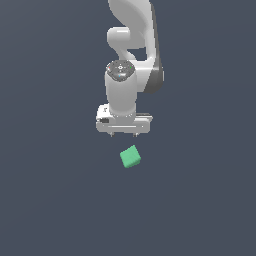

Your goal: Pick up the object and move it to a goal position.

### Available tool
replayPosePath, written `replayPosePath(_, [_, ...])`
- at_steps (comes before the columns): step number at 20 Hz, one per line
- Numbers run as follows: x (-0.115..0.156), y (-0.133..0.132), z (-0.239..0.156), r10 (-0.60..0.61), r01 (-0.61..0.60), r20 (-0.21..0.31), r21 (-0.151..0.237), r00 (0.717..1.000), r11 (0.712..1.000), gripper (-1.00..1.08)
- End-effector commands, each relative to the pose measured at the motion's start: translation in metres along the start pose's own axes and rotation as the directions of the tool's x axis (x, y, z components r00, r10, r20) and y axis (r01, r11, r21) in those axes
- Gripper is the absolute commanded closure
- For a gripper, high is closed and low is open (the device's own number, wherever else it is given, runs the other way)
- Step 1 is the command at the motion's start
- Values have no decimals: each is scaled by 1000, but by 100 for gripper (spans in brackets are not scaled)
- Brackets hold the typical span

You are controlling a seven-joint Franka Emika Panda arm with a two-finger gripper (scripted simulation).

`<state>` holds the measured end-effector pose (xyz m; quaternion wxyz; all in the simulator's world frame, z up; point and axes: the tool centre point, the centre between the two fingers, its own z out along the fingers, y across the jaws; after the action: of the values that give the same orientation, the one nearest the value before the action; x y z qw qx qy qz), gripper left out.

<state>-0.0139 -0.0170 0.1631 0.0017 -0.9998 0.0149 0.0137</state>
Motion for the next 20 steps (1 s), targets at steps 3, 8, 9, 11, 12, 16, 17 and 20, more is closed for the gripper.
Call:
replayPosePath(3, [1, -1, -1, -1, 1, 0, 2, 1000, 1000, -92])
replayPosePath(8, [4, -7, -8, -10, 10, 1, 21, 1000, 1000, -92])
replayPosePath(9, [5, -8, -9, -11, 11, 1, 22, 1000, 1000, -92])
replayPosePath(11, [5, -8, -9, -10, 10, 1, 23, 1000, 1000, -92])
replayPosePath(12, [4, -8, -9, -10, 10, 1, 22, 1000, 1000, -92])
replayPosePath(16, [6, -8, -5, -28, 28, 0, 20, 1000, 999, -92])
replayPosePath(17, [7, -9, -3, -37, 37, -1, 19, 999, 999, -92])
replayPosePath(20, [11, -10, 4, -75, 75, -4, 15, 997, 997, -92])
